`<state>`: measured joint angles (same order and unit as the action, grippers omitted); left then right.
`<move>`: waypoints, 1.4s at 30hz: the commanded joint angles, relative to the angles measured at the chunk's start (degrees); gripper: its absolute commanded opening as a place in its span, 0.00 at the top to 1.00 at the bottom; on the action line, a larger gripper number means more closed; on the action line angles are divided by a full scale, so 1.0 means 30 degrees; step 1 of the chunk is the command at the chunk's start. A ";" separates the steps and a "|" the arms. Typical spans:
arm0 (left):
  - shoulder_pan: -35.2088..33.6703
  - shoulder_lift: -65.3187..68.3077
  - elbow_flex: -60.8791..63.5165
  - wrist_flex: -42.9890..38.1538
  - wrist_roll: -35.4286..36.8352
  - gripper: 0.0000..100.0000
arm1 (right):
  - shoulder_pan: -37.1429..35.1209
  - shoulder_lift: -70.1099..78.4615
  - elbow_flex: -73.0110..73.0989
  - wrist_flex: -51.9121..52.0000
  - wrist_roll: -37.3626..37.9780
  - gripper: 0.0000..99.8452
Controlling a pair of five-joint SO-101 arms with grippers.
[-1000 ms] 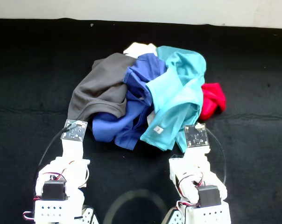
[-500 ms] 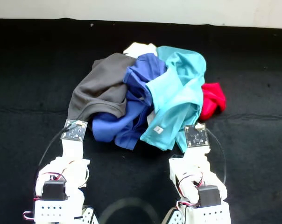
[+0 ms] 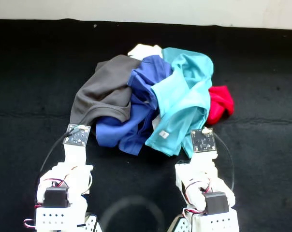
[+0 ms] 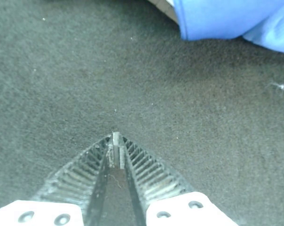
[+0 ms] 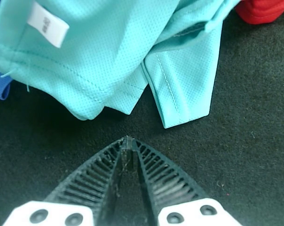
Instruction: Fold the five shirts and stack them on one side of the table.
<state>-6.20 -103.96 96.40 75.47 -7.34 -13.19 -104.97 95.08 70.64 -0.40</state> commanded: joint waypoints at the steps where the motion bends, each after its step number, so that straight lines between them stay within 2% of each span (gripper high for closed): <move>1: -0.0161 -0.0073 0.0220 0.0205 -0.0029 0.99 | -0.0044 -0.0044 0.2886 0.0190 -0.0147 0.99; 42: 0.0308 -0.0073 0.0220 -0.0410 -0.0029 0.99 | -0.0044 -0.0044 0.2886 0.0190 -0.0147 0.99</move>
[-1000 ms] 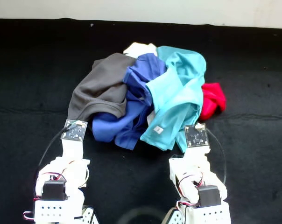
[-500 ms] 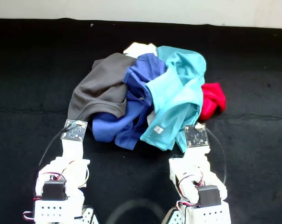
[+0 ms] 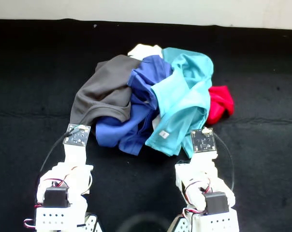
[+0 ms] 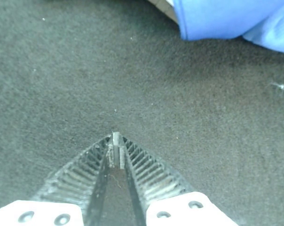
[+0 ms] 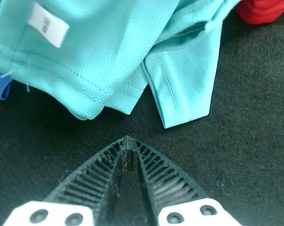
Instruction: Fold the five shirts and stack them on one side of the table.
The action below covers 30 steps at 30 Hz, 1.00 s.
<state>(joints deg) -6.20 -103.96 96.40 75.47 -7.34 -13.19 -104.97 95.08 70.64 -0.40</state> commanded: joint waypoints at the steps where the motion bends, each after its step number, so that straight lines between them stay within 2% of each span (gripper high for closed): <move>1: 0.0308 -0.0073 0.0220 -0.0850 -0.0029 0.99 | -0.0044 -0.0044 0.2886 0.0190 -0.0147 0.99; 9: 0.0718 -0.0073 0.0220 -0.6212 -0.0117 0.99 | -0.0044 -0.0044 0.2886 0.0190 -0.0147 0.99; 13: 0.0835 -0.0073 0.0132 -0.7795 -0.0029 0.99 | -0.0044 -0.0044 0.2886 0.0190 -0.0147 0.99; 21: 0.0835 -0.0073 -0.0777 -0.4777 -0.0147 0.98 | -0.0044 -0.0044 0.2886 0.0190 -0.0147 0.99; 26: 0.0718 -0.0044 -0.4850 -0.2520 -0.0147 0.83 | -0.0044 -0.0044 0.2886 0.0190 -0.0147 0.99; 30: -0.0396 -0.0044 -0.7311 -0.2784 -0.0879 0.75 | -0.0044 -0.0044 0.2886 0.0190 -0.0147 0.99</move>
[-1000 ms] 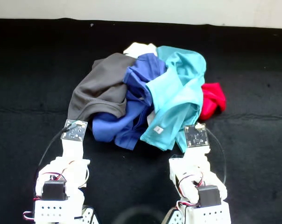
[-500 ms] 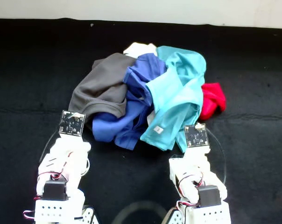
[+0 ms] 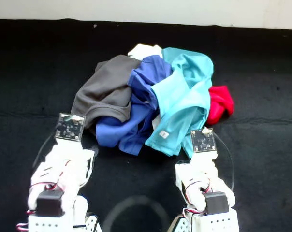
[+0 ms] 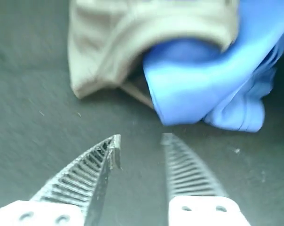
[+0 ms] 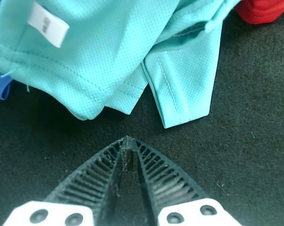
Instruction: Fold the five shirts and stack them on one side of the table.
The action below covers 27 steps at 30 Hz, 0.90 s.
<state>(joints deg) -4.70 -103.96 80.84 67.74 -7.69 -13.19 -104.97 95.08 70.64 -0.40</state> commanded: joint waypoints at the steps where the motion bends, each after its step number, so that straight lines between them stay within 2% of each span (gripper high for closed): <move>1: -0.1363 -0.0015 -0.2359 -0.0586 -0.1553 0.75 | -0.0044 -0.0044 0.2886 0.0190 -0.0147 0.99; 5: -0.3385 0.1744 -0.3443 -0.2549 -0.3692 0.75 | -0.0044 -0.0044 0.2886 0.0190 -0.0147 0.99; 9: -0.4059 0.6491 -0.6549 -0.3722 -0.3868 0.71 | -0.0044 -0.0044 0.2886 0.0190 -0.0147 0.99; 16: -0.3326 1.9062 -1.4930 -0.3458 0.0205 0.71 | -0.0044 -0.0044 0.2886 0.0190 -0.0147 0.99; 21: -0.1304 2.6037 -2.1407 -0.1055 0.2579 0.71 | -0.0044 -0.0044 0.2886 0.0190 -0.0147 0.99; 27: 0.0806 3.3597 -2.7590 0.0117 0.5128 0.71 | -0.0044 -0.0044 0.2886 0.0190 -0.0147 0.99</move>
<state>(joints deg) -5.58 -12.35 8.22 66.33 4.88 -13.19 -104.97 95.08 70.64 -0.40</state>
